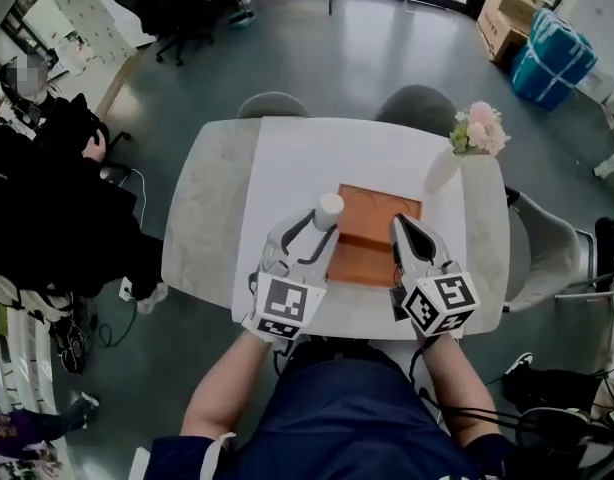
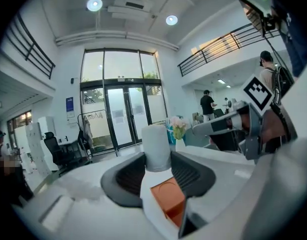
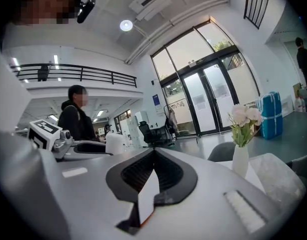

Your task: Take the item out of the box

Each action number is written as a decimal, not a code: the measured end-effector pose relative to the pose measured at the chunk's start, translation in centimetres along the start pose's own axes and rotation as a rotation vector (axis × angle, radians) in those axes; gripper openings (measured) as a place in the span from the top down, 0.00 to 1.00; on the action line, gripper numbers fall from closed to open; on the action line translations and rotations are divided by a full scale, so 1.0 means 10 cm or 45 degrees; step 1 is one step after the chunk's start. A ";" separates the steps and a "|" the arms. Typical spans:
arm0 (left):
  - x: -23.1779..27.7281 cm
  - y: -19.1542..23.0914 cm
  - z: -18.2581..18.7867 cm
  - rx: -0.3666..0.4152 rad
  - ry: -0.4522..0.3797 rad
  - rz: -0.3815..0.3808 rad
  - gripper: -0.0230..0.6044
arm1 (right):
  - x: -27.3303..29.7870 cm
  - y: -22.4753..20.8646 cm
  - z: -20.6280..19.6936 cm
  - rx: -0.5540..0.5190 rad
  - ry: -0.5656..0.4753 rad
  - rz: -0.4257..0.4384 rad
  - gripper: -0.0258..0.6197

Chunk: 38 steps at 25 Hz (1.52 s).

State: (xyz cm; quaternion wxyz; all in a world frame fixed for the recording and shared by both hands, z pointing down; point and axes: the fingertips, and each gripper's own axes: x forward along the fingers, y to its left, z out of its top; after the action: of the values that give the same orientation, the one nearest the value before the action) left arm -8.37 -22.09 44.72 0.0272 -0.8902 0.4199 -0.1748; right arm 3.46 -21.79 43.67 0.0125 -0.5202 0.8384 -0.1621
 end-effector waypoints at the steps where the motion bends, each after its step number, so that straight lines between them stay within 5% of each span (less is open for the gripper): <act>1: -0.04 0.05 0.05 -0.017 -0.021 0.015 0.69 | 0.02 0.03 0.05 -0.004 -0.008 0.013 0.96; 19: -0.36 0.73 0.67 -0.148 -0.280 0.199 0.69 | 0.14 0.30 0.75 -0.122 -0.177 0.058 0.96; 26: -0.31 0.79 0.78 -0.179 -0.289 0.186 0.69 | 0.09 0.25 0.89 -0.140 -0.268 0.019 0.96; 38: -0.20 0.81 0.67 -0.208 -0.262 0.144 0.69 | 0.12 0.07 0.74 -0.127 -0.204 -0.042 0.96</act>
State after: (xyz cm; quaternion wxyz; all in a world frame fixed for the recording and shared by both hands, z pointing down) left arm -13.30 -26.44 36.32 0.0075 -0.8777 0.4770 -0.0459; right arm 3.67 -24.49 36.61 0.0508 -0.5452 0.8331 -0.0783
